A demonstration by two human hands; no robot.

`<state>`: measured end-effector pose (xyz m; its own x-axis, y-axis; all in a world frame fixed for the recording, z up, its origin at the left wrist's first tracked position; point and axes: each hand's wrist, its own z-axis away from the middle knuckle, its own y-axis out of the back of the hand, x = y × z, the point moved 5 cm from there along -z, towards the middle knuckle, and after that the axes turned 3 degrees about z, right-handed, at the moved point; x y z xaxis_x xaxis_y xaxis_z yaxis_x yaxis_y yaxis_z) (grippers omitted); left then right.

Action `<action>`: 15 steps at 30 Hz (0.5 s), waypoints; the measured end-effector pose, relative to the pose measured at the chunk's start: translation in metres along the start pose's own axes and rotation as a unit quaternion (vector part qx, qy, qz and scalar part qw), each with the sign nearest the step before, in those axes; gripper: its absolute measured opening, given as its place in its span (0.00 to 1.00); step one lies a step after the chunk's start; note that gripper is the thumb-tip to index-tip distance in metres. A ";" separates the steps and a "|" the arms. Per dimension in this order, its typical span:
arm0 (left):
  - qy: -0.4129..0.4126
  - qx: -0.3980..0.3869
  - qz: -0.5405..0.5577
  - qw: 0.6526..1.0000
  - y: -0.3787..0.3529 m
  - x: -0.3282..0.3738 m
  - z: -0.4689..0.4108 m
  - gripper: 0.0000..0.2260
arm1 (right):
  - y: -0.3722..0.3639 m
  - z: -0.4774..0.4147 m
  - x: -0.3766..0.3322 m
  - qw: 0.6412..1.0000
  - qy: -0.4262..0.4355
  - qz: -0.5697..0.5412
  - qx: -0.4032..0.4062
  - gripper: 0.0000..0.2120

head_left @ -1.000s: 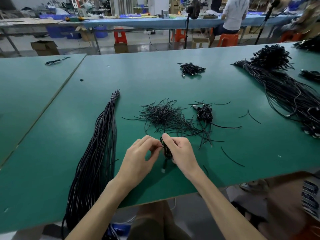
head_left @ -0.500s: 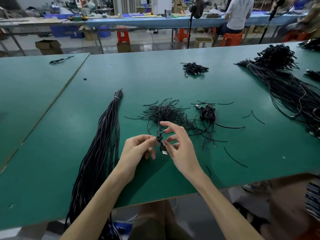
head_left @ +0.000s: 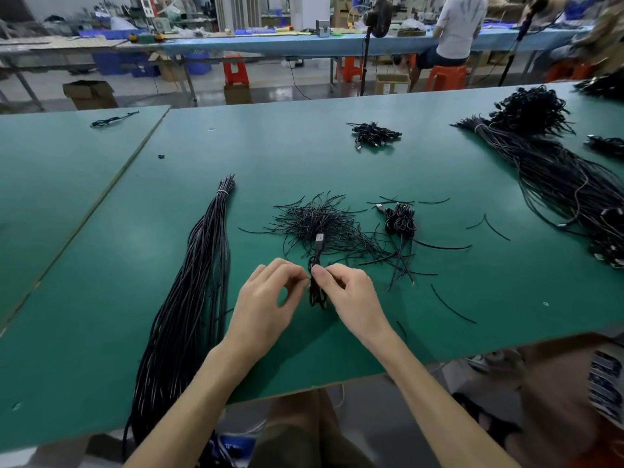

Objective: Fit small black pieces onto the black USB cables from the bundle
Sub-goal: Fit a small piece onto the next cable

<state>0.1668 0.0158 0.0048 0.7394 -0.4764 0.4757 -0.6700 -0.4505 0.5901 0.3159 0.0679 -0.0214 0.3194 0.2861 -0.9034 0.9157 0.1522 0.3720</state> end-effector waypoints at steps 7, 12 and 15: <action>-0.166 0.025 -0.120 0.979 -0.003 0.013 0.001 0.04 | -0.002 -0.001 0.003 0.998 -0.039 -0.034 -0.020 0.25; -0.057 0.023 -0.042 0.997 -0.003 -0.002 0.000 0.03 | -0.003 0.000 0.004 0.998 -0.028 -0.052 -0.004 0.24; 0.043 -0.011 0.054 0.998 -0.007 -0.013 -0.001 0.02 | -0.001 0.000 0.006 0.999 -0.023 -0.046 0.012 0.14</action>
<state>0.1616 0.0255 -0.0050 0.6659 -0.4539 0.5921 -0.7457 -0.3818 0.5460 0.3173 0.0698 -0.0272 0.2445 0.2275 -0.9426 0.9471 0.1523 0.2825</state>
